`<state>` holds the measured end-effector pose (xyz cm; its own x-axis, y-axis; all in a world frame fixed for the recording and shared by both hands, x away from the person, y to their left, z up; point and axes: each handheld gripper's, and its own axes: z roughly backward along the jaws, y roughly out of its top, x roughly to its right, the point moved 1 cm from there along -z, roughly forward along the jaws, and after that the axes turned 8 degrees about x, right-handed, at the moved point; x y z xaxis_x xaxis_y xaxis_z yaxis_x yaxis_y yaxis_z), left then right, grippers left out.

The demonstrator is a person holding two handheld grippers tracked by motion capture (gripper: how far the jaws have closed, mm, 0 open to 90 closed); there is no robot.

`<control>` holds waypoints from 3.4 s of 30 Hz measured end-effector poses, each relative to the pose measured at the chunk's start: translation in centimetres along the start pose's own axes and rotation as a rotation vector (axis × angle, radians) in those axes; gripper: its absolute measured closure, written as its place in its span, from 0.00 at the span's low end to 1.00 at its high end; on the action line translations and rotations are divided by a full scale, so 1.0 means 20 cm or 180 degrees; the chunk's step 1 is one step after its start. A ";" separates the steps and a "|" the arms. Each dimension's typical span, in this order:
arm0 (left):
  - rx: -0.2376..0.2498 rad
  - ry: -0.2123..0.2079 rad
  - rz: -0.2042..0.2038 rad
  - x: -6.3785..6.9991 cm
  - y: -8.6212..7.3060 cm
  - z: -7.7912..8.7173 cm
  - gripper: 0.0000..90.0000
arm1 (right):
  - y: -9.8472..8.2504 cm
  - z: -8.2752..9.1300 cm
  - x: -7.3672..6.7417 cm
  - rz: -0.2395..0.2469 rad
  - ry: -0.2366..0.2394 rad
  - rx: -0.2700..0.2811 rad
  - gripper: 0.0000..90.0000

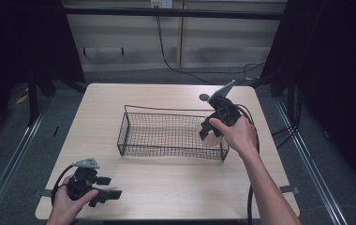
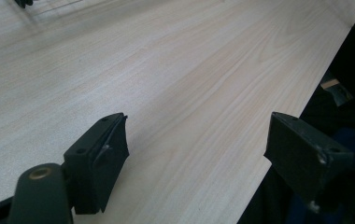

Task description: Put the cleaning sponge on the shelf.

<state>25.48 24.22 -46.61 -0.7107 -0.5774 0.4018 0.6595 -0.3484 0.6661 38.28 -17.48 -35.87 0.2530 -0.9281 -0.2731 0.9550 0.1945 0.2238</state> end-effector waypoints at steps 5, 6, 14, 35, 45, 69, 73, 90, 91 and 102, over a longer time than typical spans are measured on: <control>0.0003 -0.0006 0.0003 0.00 0.00 0.00 0.23 | 0.01 -0.05 0.00 -0.0064 -0.0079 -0.0048 0.27; 0.0007 -0.0005 0.0001 0.00 0.00 0.00 0.23 | 0.02 -0.06 0.00 -0.0088 -0.0107 -0.0055 0.27; -0.0003 -0.0003 -0.0001 0.00 0.00 0.00 0.23 | 0.05 -0.12 0.04 -0.0287 -0.0281 -0.0026 0.27; 0.0000 -0.0004 0.0003 0.00 0.00 0.00 0.23 | 0.07 -0.30 0.10 -0.0509 -0.0439 -0.0146 0.27; 0.0022 0.0003 0.0003 0.00 0.00 0.00 0.23 | 0.05 -0.38 0.14 -0.0587 -0.0480 -0.0234 0.27; 0.0022 0.0016 -0.0014 0.00 0.00 0.00 0.24 | 0.04 -0.47 0.14 -0.0587 -0.0580 -0.0291 0.26; 0.0019 0.0009 -0.0010 0.00 0.00 0.00 0.24 | 0.04 -0.47 0.14 -0.0574 -0.0585 -0.0327 0.25; -0.0001 0.0002 -0.0021 0.00 0.00 0.00 0.24 | 0.03 -0.39 0.13 -0.0505 -0.0536 -0.0149 0.17; -0.0005 0.0003 -0.0022 0.00 0.00 0.00 0.24 | 0.03 -0.38 0.13 -0.0490 -0.0518 -0.0127 0.17; -0.0004 -0.0002 -0.0022 0.00 0.00 0.00 0.24 | 0.02 -0.30 0.13 -0.0436 -0.0425 0.0089 0.17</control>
<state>25.44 24.16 -46.60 -0.7154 -0.5746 0.3976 0.6549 -0.3532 0.6681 40.34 -17.84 -42.16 0.0964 -0.9796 -0.1766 0.9740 0.0563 0.2194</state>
